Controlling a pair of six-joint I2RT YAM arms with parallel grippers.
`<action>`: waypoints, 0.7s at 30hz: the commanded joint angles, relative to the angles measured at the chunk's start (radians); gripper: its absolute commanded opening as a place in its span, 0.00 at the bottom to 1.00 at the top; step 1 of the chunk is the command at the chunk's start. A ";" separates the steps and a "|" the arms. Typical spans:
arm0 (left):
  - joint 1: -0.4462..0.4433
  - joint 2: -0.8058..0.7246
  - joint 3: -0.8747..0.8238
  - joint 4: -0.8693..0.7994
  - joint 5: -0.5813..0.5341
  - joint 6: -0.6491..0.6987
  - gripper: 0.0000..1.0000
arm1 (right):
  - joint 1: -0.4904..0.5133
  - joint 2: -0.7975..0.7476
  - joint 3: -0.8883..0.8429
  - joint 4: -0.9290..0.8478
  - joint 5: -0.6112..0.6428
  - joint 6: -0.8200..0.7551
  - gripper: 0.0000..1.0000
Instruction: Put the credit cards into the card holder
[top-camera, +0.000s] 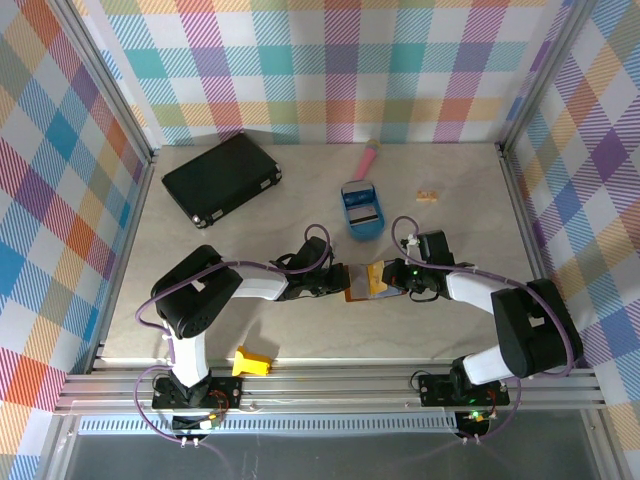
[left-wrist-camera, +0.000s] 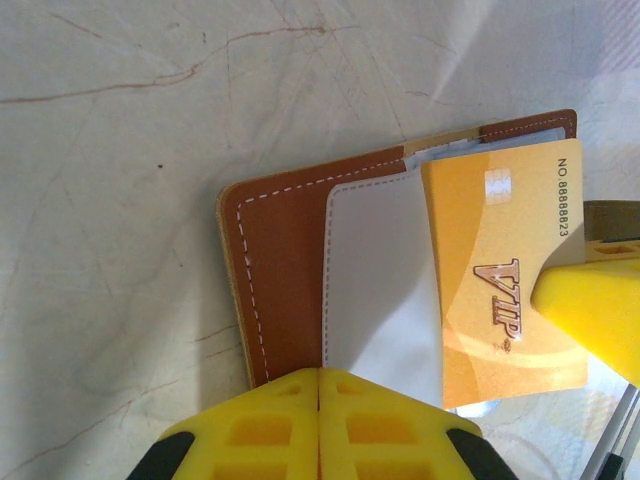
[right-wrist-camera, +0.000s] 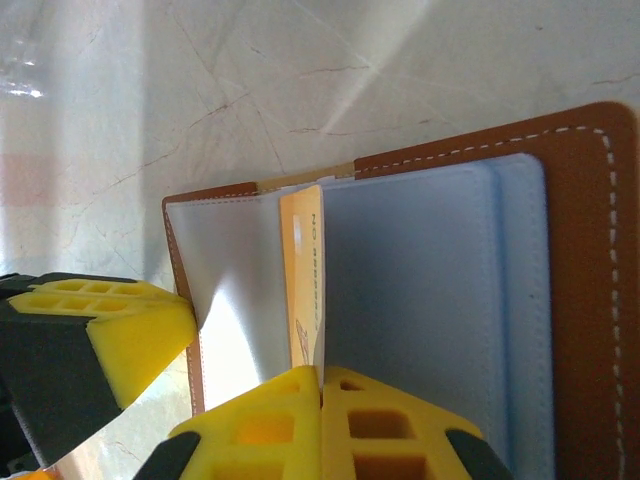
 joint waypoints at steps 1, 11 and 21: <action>-0.008 0.038 0.005 -0.073 -0.012 0.000 0.07 | 0.005 0.029 -0.007 -0.019 0.002 -0.028 0.00; -0.008 0.038 0.022 -0.131 -0.036 0.002 0.05 | 0.005 0.087 -0.022 0.020 -0.032 -0.020 0.00; -0.009 0.039 0.039 -0.180 -0.059 0.006 0.05 | 0.005 0.104 -0.016 -0.006 -0.066 -0.055 0.00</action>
